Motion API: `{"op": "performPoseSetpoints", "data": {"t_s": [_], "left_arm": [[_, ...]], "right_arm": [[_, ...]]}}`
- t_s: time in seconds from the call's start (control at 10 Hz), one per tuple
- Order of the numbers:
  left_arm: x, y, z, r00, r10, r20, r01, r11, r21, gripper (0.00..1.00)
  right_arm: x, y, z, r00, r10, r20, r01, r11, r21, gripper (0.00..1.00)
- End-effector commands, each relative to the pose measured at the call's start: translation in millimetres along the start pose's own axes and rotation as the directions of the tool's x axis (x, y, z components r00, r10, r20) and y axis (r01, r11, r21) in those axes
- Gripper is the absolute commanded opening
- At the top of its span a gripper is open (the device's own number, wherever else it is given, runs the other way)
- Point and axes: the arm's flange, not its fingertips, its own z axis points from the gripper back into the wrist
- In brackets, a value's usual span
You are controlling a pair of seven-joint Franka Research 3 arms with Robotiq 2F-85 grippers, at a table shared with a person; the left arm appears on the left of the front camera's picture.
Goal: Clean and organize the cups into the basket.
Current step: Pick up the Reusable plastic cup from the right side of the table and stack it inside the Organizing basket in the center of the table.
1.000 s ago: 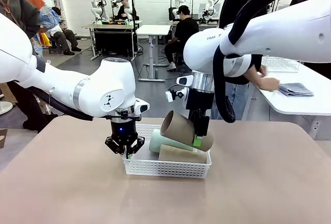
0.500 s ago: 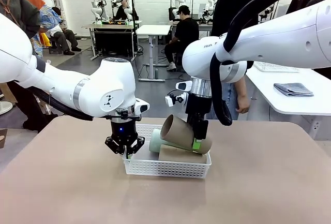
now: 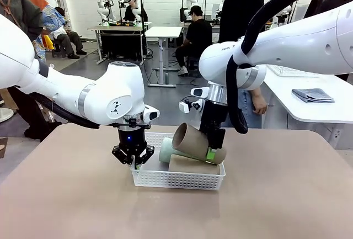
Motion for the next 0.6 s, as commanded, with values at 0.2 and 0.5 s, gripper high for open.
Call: {"op": "performPoseSetpoints", "data": {"t_s": [0.2,0.5], "left_arm": [[-1.3,0.7,0.5,1.0,0.003,0.0,-0.003,1.0,-0.002,0.0],[-1.3,0.7,0.5,1.0,0.003,0.0,-0.003,1.0,-0.002,0.0]], "right_arm": [[-0.4,-6.4,-2.8,0.997,0.029,0.065,-0.03,0.999,0.012,1.0],[-2.2,-6.8,-2.3,0.996,0.031,0.083,-0.033,0.999,0.014,1.0]]}}
